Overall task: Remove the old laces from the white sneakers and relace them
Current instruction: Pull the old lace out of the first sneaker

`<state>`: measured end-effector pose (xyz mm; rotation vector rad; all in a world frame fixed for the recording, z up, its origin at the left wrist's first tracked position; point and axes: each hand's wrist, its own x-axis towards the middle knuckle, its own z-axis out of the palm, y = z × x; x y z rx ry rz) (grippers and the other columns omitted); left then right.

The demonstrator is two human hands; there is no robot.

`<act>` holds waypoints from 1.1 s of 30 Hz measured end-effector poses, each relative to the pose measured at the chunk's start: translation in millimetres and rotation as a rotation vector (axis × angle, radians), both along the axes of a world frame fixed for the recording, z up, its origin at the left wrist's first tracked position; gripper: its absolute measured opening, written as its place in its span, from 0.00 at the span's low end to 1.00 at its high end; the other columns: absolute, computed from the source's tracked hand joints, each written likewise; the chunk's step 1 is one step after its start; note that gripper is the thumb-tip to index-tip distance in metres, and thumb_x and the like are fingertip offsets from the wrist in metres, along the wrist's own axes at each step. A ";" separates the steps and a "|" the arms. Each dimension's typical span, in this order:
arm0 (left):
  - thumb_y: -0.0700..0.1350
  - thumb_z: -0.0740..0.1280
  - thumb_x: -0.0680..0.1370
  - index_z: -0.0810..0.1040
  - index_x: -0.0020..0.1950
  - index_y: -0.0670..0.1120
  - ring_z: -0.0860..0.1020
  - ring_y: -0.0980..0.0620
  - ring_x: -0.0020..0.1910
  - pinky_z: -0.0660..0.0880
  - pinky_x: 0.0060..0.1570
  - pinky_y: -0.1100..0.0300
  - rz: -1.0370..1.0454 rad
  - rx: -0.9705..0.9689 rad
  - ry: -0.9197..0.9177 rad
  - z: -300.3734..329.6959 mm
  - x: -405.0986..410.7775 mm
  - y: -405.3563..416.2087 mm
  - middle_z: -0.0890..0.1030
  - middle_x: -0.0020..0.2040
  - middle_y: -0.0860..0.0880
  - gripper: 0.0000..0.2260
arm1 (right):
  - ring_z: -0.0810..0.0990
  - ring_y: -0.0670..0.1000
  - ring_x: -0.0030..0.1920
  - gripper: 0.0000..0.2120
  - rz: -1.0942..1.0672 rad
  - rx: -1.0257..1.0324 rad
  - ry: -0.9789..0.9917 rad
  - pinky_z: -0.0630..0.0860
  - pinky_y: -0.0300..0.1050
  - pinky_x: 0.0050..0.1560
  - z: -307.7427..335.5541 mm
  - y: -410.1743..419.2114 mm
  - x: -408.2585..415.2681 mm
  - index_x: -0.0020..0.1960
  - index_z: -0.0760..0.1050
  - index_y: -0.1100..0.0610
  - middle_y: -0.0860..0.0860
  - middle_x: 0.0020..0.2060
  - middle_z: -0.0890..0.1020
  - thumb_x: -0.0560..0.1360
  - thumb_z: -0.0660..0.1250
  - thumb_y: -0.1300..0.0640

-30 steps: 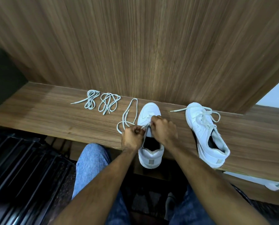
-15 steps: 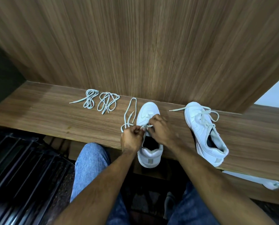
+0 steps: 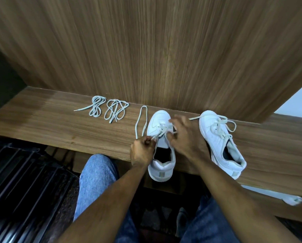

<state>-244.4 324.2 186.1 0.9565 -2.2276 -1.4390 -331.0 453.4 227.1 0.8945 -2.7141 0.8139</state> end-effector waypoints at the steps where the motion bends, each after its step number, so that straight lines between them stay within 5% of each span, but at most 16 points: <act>1: 0.51 0.71 0.74 0.84 0.45 0.50 0.82 0.49 0.41 0.78 0.44 0.55 -0.002 -0.019 -0.005 0.9 0.8 0.7 0.85 0.38 0.52 0.06 | 0.72 0.57 0.64 0.17 0.067 0.088 0.054 0.73 0.57 0.59 -4.0 -6.0 1.1 0.56 0.78 0.56 0.55 0.58 0.77 0.70 0.65 0.51; 4: 0.51 0.71 0.74 0.84 0.46 0.50 0.82 0.48 0.43 0.78 0.45 0.55 -0.012 -0.049 -0.017 0.1 1.7 1.0 0.85 0.40 0.51 0.06 | 0.69 0.57 0.69 0.14 0.110 0.399 0.169 0.69 0.59 0.64 -21.4 -22.5 2.8 0.55 0.79 0.56 0.54 0.59 0.78 0.72 0.65 0.52; 7: 0.51 0.71 0.74 0.84 0.47 0.50 0.82 0.49 0.43 0.77 0.44 0.56 -0.011 -0.044 -0.019 1.7 2.1 0.9 0.85 0.41 0.51 0.06 | 0.73 0.55 0.63 0.10 0.078 0.392 0.182 0.72 0.55 0.59 -29.0 -27.5 1.2 0.52 0.79 0.55 0.52 0.55 0.79 0.73 0.64 0.54; 11: 0.50 0.71 0.75 0.83 0.46 0.50 0.82 0.48 0.43 0.77 0.43 0.56 -0.008 -0.053 -0.024 1.1 2.0 0.1 0.85 0.41 0.51 0.05 | 0.77 0.53 0.47 0.08 -0.009 -0.152 -0.105 0.75 0.49 0.48 -12.1 -20.1 -2.3 0.41 0.79 0.57 0.52 0.44 0.78 0.71 0.62 0.56; 14: 0.51 0.71 0.74 0.83 0.45 0.51 0.82 0.49 0.43 0.79 0.45 0.53 0.001 -0.032 -0.020 -1.9 0.6 -0.7 0.85 0.40 0.52 0.05 | 0.76 0.39 0.36 0.06 -0.270 -0.682 -0.235 0.72 0.36 0.39 19.8 -8.3 -7.4 0.37 0.76 0.60 0.55 0.41 0.77 0.73 0.64 0.65; 16: 0.51 0.71 0.74 0.83 0.45 0.50 0.82 0.49 0.43 0.79 0.45 0.52 -0.001 -0.042 -0.018 -1.5 0.5 0.0 0.85 0.41 0.51 0.05 | 0.75 0.38 0.34 0.05 -0.455 -0.861 -0.193 0.72 0.40 0.40 34.1 0.8 -15.2 0.39 0.75 0.60 0.55 0.40 0.77 0.73 0.63 0.66; 18: 0.51 0.71 0.74 0.83 0.45 0.50 0.82 0.49 0.43 0.79 0.45 0.52 0.004 -0.042 -0.010 -1.9 1.2 0.9 0.85 0.41 0.51 0.05 | 0.76 0.44 0.44 0.05 -0.537 -0.732 -0.158 0.72 0.47 0.47 34.5 4.9 -19.9 0.47 0.76 0.58 0.51 0.47 0.76 0.72 0.64 0.63; 20: 0.51 0.71 0.74 0.83 0.45 0.50 0.82 0.48 0.43 0.79 0.45 0.51 0.005 -0.037 -0.010 -2.2 1.6 1.2 0.85 0.40 0.51 0.05 | 0.75 0.50 0.57 0.17 -0.408 -0.447 -0.142 0.72 0.47 0.52 24.9 2.7 -15.7 0.59 0.74 0.54 0.51 0.58 0.74 0.70 0.66 0.59; 23: 0.51 0.71 0.74 0.83 0.45 0.51 0.82 0.48 0.43 0.79 0.45 0.51 -0.001 -0.029 -0.015 -1.7 0.9 1.3 0.85 0.40 0.51 0.06 | 0.67 0.57 0.69 0.21 -0.076 0.016 -0.033 0.68 0.55 0.64 8.4 -10.1 -0.8 0.59 0.77 0.52 0.54 0.64 0.72 0.67 0.64 0.49; 26: 0.51 0.71 0.73 0.83 0.45 0.51 0.82 0.48 0.43 0.79 0.45 0.51 -0.007 -0.018 -0.014 -0.7 1.4 1.9 0.85 0.40 0.52 0.05 | 0.61 0.55 0.73 0.19 0.021 0.414 0.056 0.62 0.57 0.69 -6.7 -22.1 10.0 0.61 0.76 0.52 0.52 0.66 0.72 0.72 0.64 0.48; 30: 0.52 0.71 0.73 0.83 0.45 0.51 0.82 0.49 0.43 0.79 0.45 0.52 -0.002 -0.004 -0.018 0.8 2.2 1.0 0.85 0.39 0.53 0.06 | 0.68 0.53 0.67 0.13 0.043 0.398 0.055 0.66 0.55 0.66 -18.6 -28.7 10.0 0.57 0.78 0.52 0.50 0.60 0.75 0.76 0.61 0.52; 33: 0.51 0.71 0.73 0.83 0.44 0.51 0.82 0.51 0.41 0.79 0.45 0.52 0.008 -0.004 -0.011 -0.1 1.1 0.2 0.84 0.38 0.54 0.05 | 0.77 0.53 0.55 0.06 -0.018 -0.072 -0.152 0.74 0.53 0.55 -14.5 -23.5 1.7 0.44 0.81 0.52 0.48 0.50 0.78 0.72 0.65 0.56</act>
